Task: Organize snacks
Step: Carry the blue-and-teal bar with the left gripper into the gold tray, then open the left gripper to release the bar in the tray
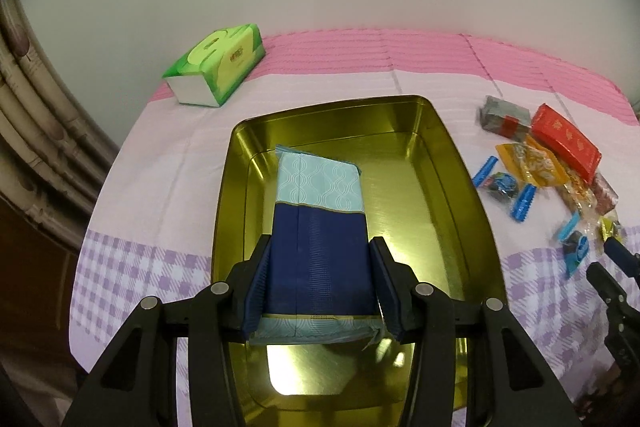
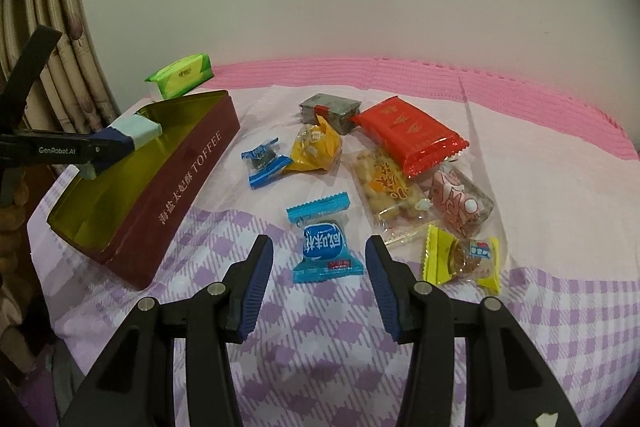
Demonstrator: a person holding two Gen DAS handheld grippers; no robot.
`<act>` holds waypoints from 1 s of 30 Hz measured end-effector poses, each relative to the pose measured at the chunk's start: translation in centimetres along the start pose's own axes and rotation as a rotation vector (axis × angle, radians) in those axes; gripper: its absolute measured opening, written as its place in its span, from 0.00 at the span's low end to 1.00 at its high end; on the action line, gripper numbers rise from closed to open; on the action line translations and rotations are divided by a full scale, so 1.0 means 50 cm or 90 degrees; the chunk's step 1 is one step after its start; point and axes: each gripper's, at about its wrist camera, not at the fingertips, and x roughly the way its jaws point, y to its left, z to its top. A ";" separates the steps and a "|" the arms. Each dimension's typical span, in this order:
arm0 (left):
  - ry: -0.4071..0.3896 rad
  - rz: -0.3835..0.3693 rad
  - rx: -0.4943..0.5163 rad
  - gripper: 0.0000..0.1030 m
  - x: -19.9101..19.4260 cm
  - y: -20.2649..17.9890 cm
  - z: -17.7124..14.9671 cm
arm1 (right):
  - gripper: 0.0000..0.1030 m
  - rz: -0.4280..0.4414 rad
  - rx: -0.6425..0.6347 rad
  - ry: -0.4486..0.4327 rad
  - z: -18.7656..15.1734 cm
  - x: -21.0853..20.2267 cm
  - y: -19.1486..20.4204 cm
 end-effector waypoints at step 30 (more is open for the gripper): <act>0.041 0.010 -0.021 0.48 0.066 0.045 0.003 | 0.53 -0.012 -0.006 0.009 0.006 0.033 0.025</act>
